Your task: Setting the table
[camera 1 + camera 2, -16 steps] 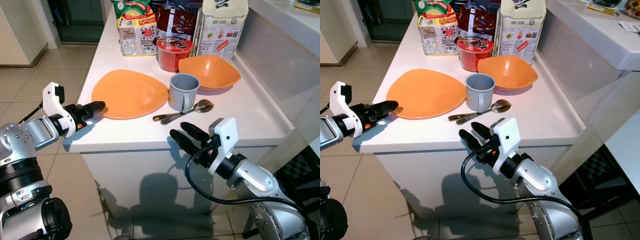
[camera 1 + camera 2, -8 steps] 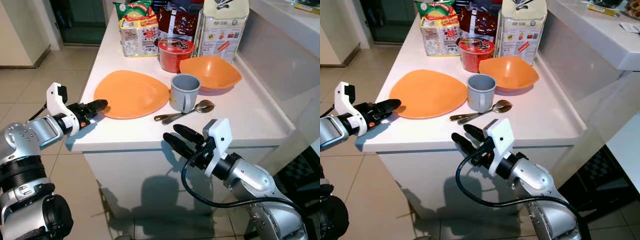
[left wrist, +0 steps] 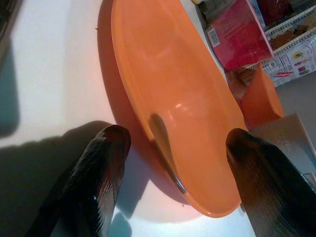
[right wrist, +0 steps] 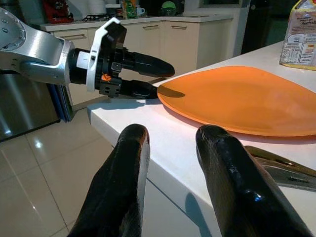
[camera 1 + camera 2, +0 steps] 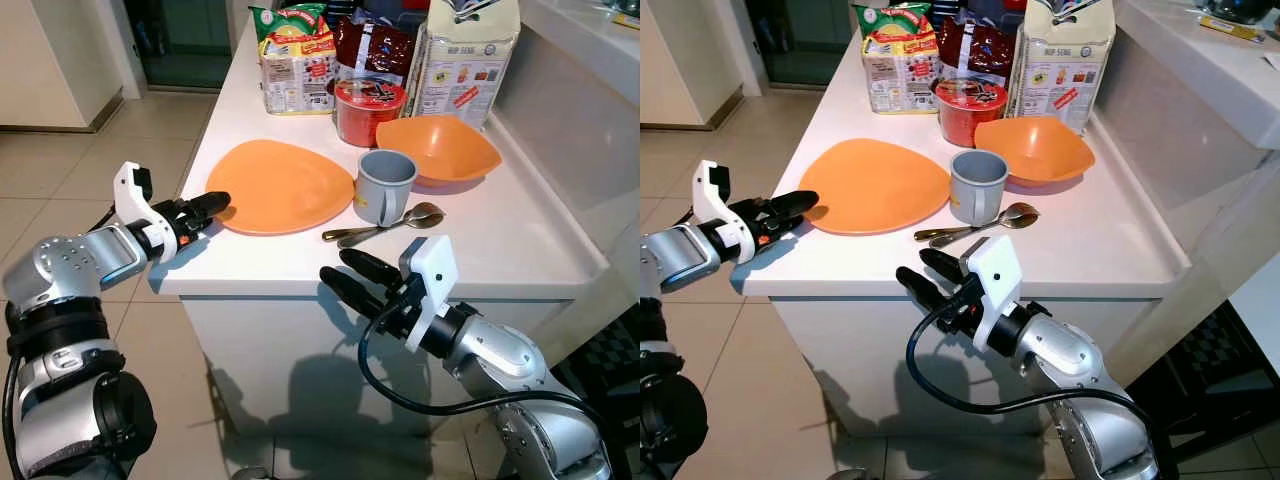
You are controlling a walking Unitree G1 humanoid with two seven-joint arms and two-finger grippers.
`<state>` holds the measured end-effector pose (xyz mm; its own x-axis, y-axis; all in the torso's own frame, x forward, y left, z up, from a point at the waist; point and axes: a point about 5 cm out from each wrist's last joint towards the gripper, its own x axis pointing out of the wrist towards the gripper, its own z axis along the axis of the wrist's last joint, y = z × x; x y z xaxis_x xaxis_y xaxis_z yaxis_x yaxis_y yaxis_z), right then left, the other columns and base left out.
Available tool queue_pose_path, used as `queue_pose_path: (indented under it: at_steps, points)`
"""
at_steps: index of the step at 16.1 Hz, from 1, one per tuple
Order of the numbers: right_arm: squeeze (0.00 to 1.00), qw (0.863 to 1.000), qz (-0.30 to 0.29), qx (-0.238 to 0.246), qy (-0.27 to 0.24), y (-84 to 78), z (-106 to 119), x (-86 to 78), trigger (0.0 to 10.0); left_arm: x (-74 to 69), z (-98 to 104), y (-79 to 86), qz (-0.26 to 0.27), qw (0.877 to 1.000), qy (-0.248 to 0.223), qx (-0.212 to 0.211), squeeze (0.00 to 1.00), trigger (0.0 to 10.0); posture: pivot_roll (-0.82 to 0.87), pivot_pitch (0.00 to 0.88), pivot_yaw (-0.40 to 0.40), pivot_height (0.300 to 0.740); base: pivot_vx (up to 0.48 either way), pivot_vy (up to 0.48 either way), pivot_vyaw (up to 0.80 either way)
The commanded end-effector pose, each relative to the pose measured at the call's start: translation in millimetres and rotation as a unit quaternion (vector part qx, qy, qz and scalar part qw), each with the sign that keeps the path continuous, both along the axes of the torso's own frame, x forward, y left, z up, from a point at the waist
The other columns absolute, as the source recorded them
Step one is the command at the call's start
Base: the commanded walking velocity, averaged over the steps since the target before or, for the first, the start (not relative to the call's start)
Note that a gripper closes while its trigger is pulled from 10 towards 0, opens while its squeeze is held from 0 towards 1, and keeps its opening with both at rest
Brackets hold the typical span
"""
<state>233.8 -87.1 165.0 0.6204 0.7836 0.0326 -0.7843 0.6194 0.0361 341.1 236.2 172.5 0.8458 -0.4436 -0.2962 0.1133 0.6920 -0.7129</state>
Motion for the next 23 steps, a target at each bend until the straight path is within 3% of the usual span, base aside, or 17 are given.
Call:
queue_pose_path:
  at_steps: [1,8,16,23]
  points:
    - [0.00,1.000,0.004,0.003,-0.001,-0.7,2.1,0.1,10.0,2.9,-6.7,-10.8,-0.017,1.000,0.020,-0.008,0.00,10.0,0.02,0.000,-0.008,0.740,0.000,0.000,0.00]
    - [0.00,1.000,0.002,0.003,-0.002,-0.7,2.0,1.4,10.0,6.4,-1.2,-8.2,-0.019,1.000,0.012,-0.022,0.00,10.0,0.02,0.000,-0.007,0.740,0.000,0.000,0.00]
    - [0.00,1.000,0.001,0.001,-0.005,-1.5,3.0,2.8,10.0,12.9,6.3,-16.7,-0.030,0.997,-0.004,-0.074,0.00,10.0,0.01,0.000,-0.007,0.740,0.000,0.000,0.00]
    - [0.00,1.000,0.002,0.000,-0.006,-1.4,3.4,3.5,10.0,14.7,5.8,-20.4,-0.036,0.997,-0.004,-0.073,0.00,9.9,0.01,0.000,-0.009,0.740,0.000,0.000,0.00]
